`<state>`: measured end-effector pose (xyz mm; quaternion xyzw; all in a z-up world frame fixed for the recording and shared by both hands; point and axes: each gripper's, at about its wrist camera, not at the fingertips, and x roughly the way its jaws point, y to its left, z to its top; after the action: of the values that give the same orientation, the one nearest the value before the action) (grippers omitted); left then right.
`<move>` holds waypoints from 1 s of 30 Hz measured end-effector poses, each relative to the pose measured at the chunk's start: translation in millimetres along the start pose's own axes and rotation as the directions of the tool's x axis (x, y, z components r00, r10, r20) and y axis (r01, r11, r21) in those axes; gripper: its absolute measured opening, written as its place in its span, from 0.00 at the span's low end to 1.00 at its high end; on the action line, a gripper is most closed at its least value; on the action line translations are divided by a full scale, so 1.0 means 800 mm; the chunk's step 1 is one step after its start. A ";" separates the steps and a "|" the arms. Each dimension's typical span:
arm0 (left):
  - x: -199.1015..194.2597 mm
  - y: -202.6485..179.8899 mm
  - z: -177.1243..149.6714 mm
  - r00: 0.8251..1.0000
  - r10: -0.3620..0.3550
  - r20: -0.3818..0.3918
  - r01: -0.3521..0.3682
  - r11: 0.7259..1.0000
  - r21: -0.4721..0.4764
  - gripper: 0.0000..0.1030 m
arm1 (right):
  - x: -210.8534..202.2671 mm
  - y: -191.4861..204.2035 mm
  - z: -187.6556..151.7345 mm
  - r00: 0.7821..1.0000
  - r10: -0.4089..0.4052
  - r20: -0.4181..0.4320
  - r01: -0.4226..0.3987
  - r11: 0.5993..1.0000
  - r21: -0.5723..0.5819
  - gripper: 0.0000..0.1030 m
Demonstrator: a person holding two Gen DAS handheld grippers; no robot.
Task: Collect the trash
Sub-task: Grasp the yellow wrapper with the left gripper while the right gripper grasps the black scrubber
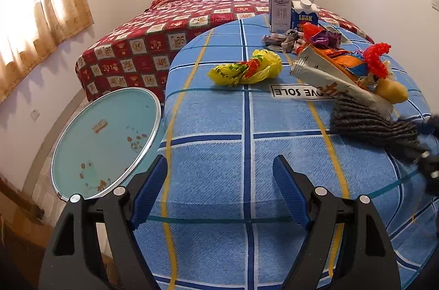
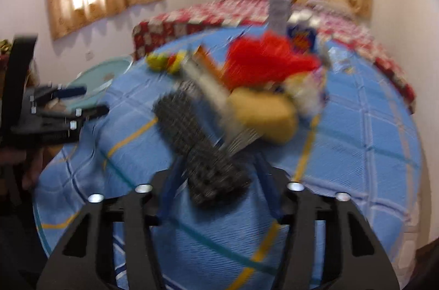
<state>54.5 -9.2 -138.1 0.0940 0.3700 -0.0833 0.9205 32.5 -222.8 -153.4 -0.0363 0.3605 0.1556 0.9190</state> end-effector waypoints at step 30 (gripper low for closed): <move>0.105 0.000 0.107 0.999 -0.043 -0.004 0.043 0.999 -0.007 0.23 | -0.029 -0.141 0.064 0.961 -0.224 0.163 0.182 0.953 0.241 0.30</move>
<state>171.2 -35.9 -136.1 0.0831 0.3743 -0.1015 0.9180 85.0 -327.1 -105.3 0.0451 0.2815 0.0212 0.9583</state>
